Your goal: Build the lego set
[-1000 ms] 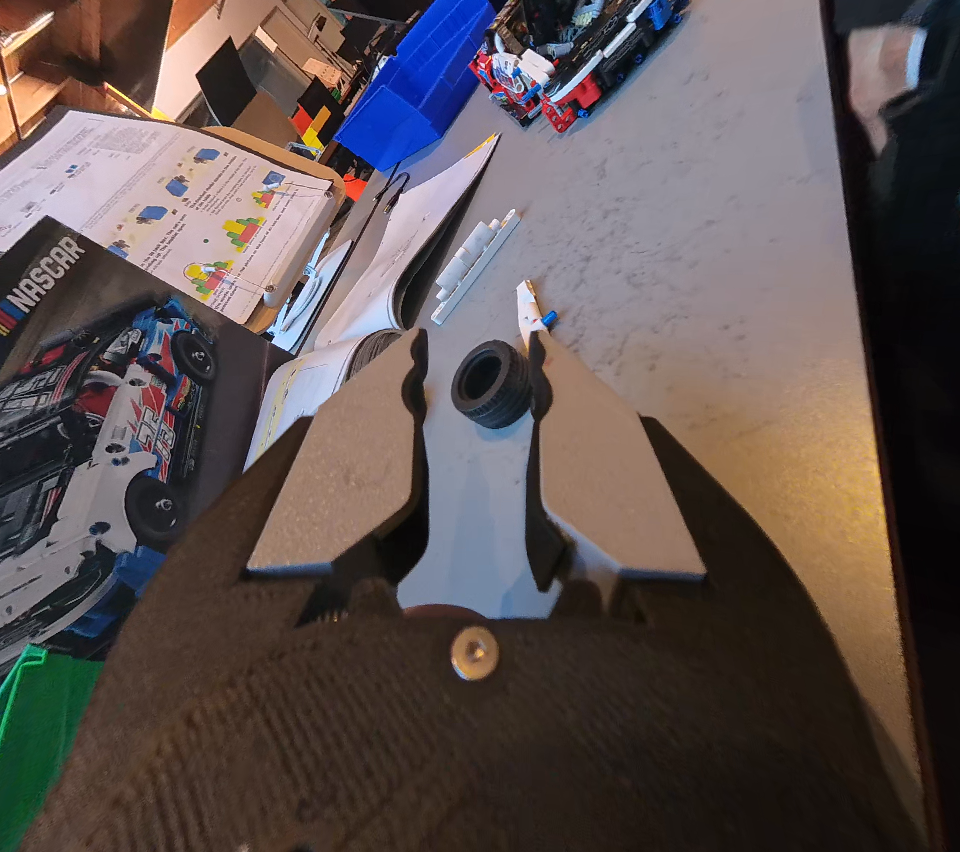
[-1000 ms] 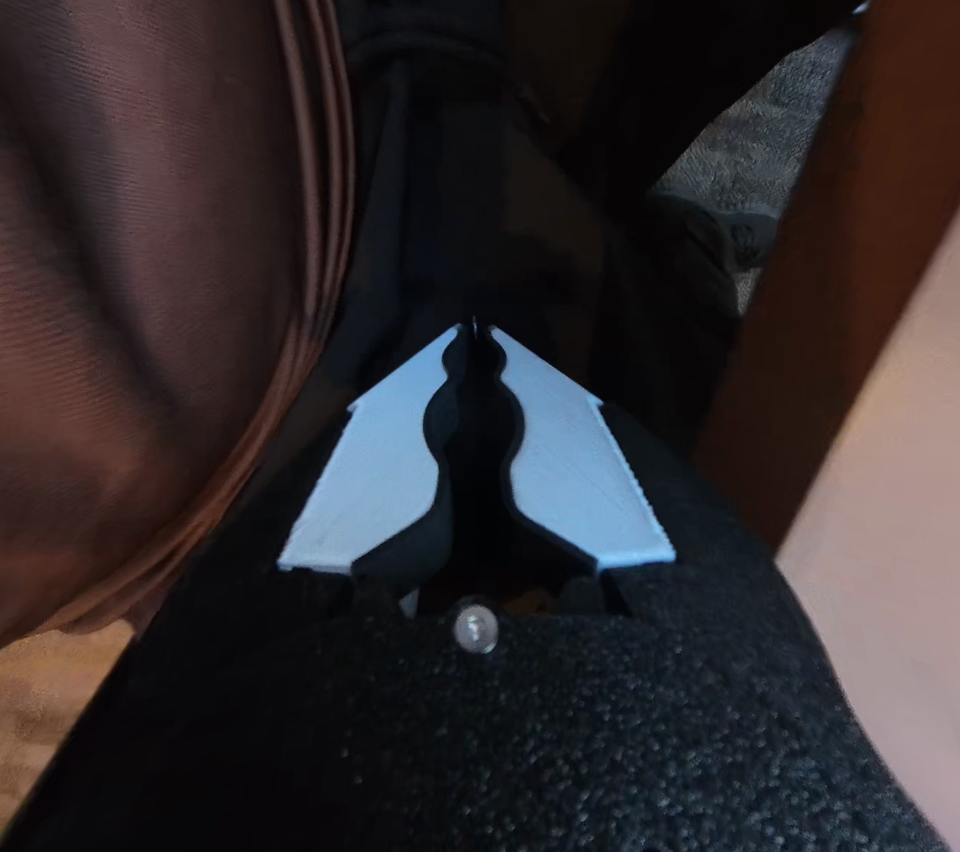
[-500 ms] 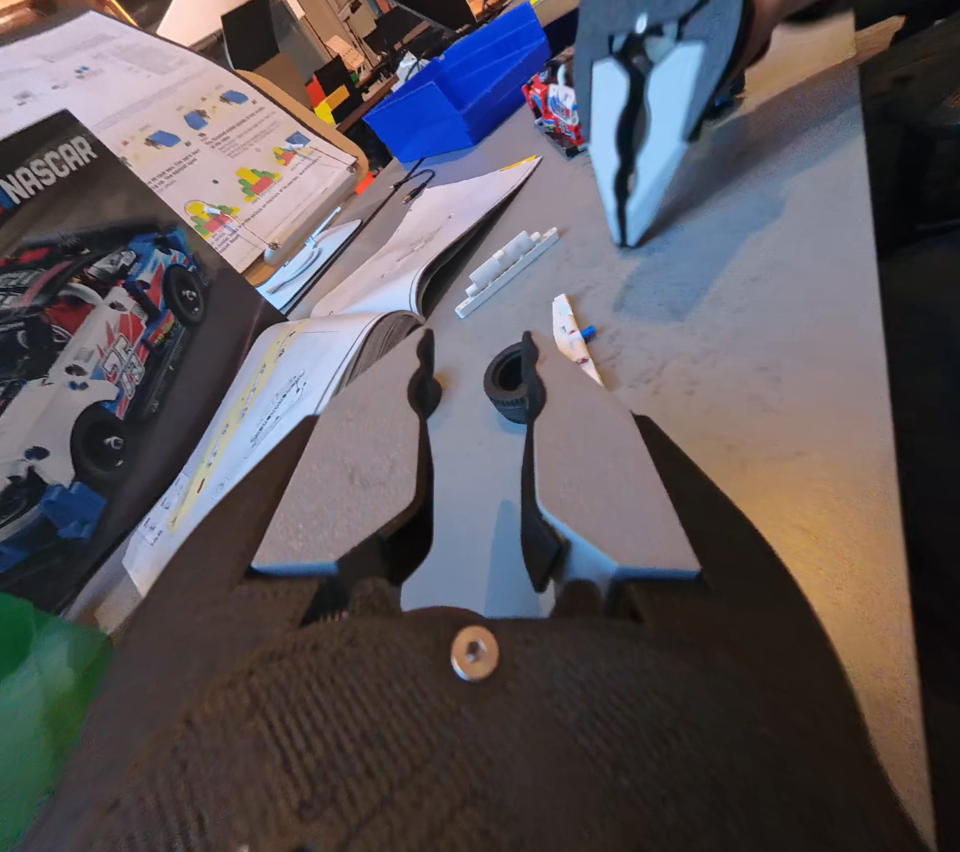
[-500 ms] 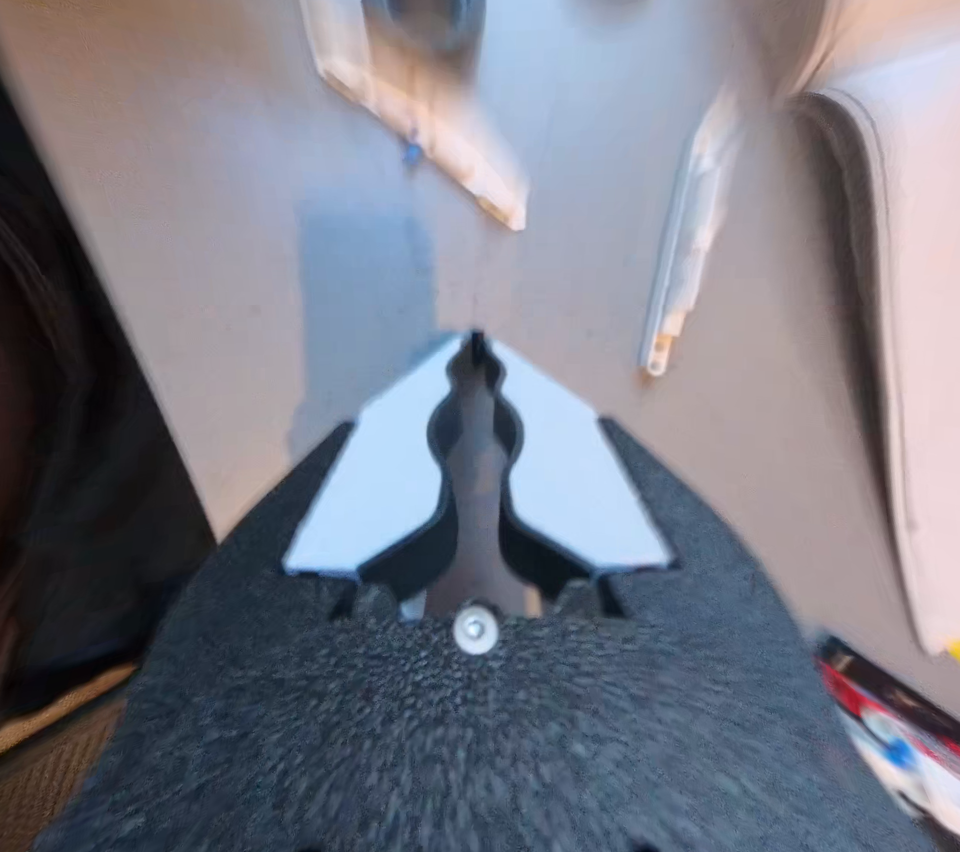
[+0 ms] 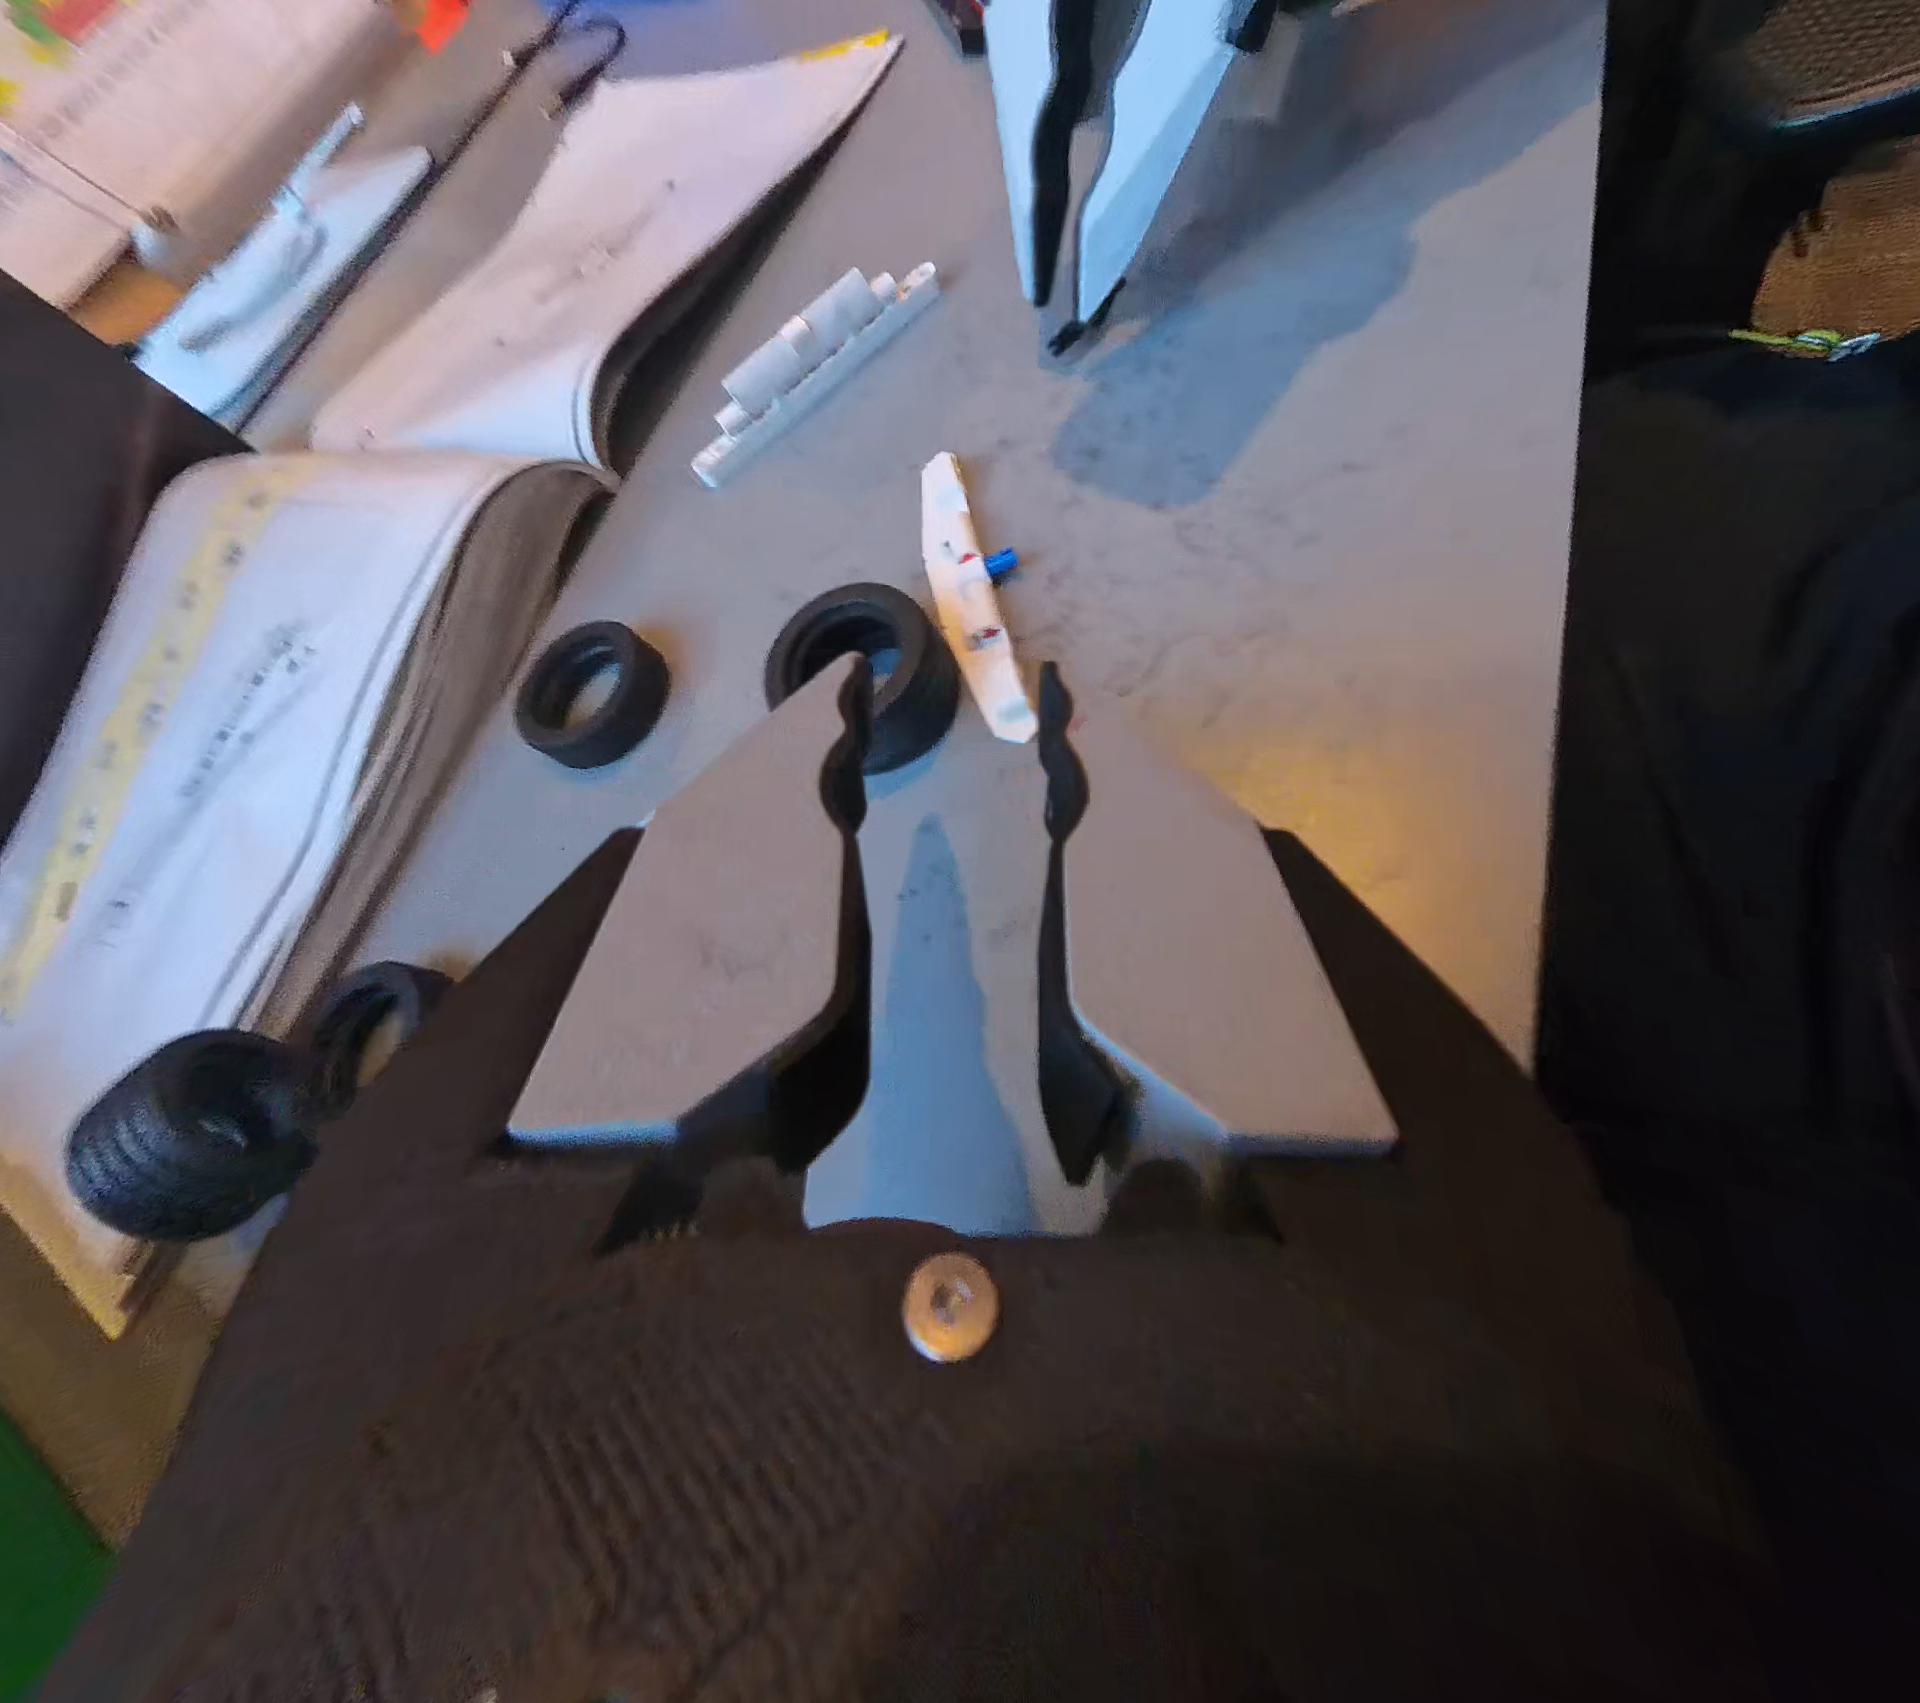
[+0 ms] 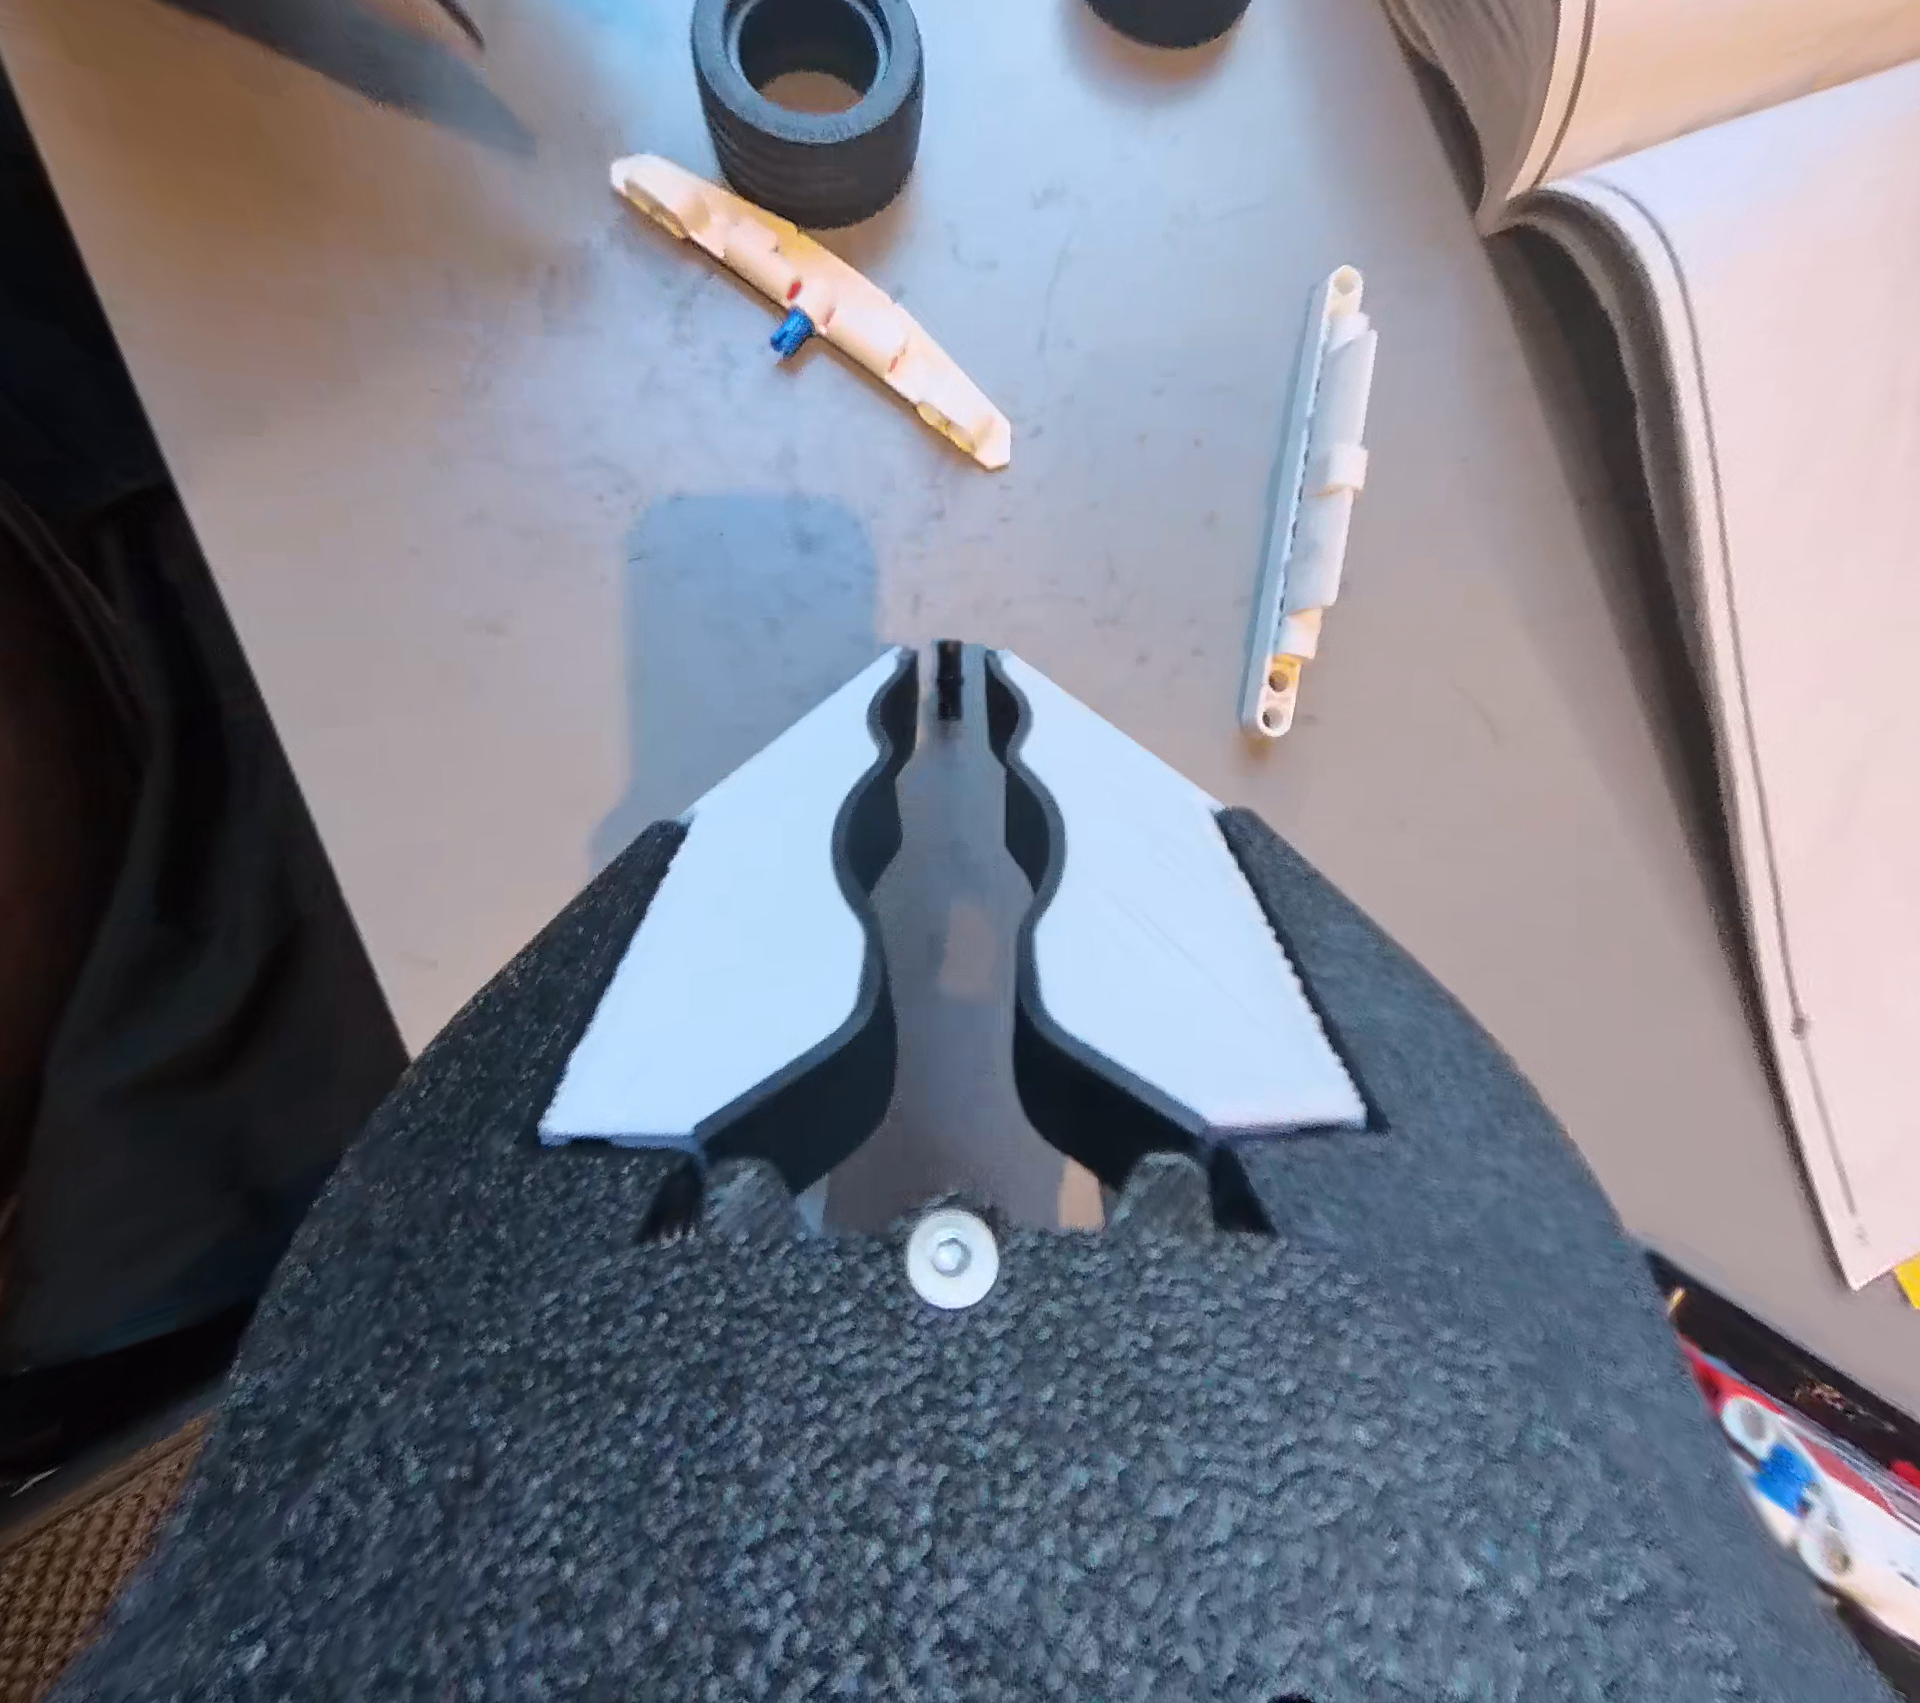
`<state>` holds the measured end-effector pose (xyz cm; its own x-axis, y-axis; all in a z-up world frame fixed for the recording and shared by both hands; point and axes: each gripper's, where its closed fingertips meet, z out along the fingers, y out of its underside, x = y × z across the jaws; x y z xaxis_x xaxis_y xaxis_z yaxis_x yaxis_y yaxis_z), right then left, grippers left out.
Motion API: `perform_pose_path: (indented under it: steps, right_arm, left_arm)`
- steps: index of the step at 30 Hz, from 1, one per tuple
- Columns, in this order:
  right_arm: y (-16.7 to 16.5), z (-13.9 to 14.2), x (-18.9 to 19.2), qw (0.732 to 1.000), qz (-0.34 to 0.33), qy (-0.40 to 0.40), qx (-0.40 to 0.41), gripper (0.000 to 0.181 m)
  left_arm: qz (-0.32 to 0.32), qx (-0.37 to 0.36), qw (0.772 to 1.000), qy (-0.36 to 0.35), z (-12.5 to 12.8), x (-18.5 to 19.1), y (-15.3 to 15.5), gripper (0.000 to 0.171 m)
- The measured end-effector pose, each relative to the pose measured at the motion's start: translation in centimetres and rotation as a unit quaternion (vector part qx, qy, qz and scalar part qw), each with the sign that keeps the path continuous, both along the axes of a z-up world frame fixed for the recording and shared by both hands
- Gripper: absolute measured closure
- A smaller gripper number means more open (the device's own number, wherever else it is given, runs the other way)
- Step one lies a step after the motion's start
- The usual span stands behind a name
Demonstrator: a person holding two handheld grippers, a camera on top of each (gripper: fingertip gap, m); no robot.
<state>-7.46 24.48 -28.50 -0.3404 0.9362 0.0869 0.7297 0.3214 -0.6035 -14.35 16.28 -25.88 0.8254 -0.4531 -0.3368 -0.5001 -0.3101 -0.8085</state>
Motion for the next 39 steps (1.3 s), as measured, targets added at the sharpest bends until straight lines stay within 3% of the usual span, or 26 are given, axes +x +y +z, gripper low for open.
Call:
perform_pose_path:
  steps: [6, 10, 13, 17, 20, 22, 28, 30, 31, 33, 36, 39]
  right_arm:
    - [0.3, -0.2, -0.5, 1.0, 0.005, 0.003, -0.003, 0.165]
    - [-0.8, 0.7, -1.2, 0.999, 0.041, 0.023, 0.008, 0.159]
    - [0.7, 0.7, -1.9, 0.998, 0.035, 0.019, 0.048, 0.161]
    - [2.2, 2.8, -1.7, 0.999, 0.012, 0.048, 0.005, 0.159]
    - [1.7, 3.4, -1.4, 0.998, 0.036, 0.056, 0.018, 0.154]
    - [0.6, 2.6, -1.7, 0.997, 0.06, 0.04, 0.025, 0.155]
    - [-1.3, -0.3, -4.0, 0.988, 0.134, -0.002, 0.076, 0.147]
    - [-2.5, -1.0, -4.0, 0.981, 0.179, -0.02, 0.073, 0.16]
    - [-2.9, -1.0, -4.0, 0.98, 0.187, -0.027, 0.063, 0.149]
    - [-3.4, -1.1, -3.7, 0.977, 0.198, -0.041, 0.064, 0.154]
    - [-4.1, -1.2, -3.4, 0.973, 0.214, -0.048, 0.078, 0.168]
    - [-4.1, -1.1, -3.5, 0.974, 0.206, -0.036, 0.088, 0.168]
  left_arm:
    - [0.036, -0.108, 0.993, -0.044, -1.3, 1.8, 0.8, 0.144]
    - [0.07, -0.151, 0.986, -0.032, -2.5, 1.4, 1.3, 0.144]
    - [0.073, -0.182, 0.979, -0.058, -3.1, 1.9, 1.1, 0.152]
    - [0.091, -0.201, 0.974, -0.058, -3.7, 1.0, 1.0, 0.151]
    - [0.08, -0.203, 0.972, -0.084, -3.8, 1.3, 1.0, 0.155]
    - [0.076, -0.195, 0.974, -0.088, -3.8, 1.2, 1.1, 0.164]
    - [0.066, -0.185, 0.976, -0.094, -3.7, 1.2, 0.7, 0.165]
    - [0.056, -0.175, 0.98, -0.08, -3.6, 1.3, 0.3, 0.166]
    - [0.05, -0.171, 0.981, -0.072, -3.4, 1.4, 0.0, 0.166]
    - [0.041, -0.163, 0.984, -0.067, -2.8, 1.5, -0.5, 0.167]
    - [0.032, -0.158, 0.982, -0.094, -2.0, 1.3, -0.6, 0.167]
    - [0.022, -0.157, 0.978, -0.134, -1.3, 1.2, -0.5, 0.167]
